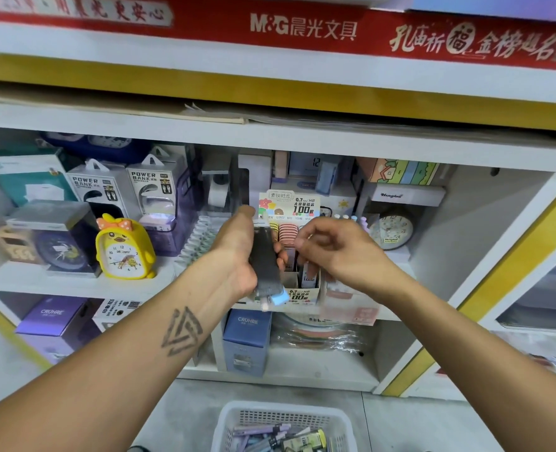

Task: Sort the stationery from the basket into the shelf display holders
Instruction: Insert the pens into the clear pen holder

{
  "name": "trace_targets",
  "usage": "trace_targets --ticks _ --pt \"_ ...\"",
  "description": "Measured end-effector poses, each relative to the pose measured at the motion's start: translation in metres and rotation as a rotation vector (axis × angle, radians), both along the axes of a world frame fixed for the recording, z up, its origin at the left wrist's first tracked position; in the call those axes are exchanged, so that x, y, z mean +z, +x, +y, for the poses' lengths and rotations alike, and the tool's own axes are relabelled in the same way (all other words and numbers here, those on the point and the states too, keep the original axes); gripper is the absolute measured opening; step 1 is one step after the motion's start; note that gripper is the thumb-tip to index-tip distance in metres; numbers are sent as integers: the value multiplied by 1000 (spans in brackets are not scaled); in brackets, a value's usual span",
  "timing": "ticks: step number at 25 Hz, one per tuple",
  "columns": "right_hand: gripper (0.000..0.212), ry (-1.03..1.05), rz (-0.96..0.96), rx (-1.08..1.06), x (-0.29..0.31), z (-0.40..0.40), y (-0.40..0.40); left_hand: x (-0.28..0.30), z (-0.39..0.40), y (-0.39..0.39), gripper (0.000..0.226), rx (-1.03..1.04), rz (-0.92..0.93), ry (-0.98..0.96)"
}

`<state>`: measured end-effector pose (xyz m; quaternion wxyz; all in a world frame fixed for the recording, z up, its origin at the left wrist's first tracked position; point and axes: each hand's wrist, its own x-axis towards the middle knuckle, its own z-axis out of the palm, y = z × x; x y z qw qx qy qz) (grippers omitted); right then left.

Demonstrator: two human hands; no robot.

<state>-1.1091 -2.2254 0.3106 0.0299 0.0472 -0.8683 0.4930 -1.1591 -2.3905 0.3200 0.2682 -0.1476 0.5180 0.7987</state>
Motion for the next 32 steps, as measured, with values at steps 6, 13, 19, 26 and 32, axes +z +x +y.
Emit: trace_targets --ticks 6,13,19,26,32 --pt "41 -404 -386 250 -3 -16 11 -3 -1 -9 40 160 29 16" --pt "41 -432 -324 149 -4 -22 15 -6 4 -5 51 218 109 13" --pt "40 -264 -297 177 1 -25 18 -9 8 -3 35 266 113 -27" --pt "31 -340 -266 128 0 -26 19 -9 9 4 46 281 76 64" --pt "29 -337 -294 201 -1 -25 20 -8 12 8 57 202 98 70"
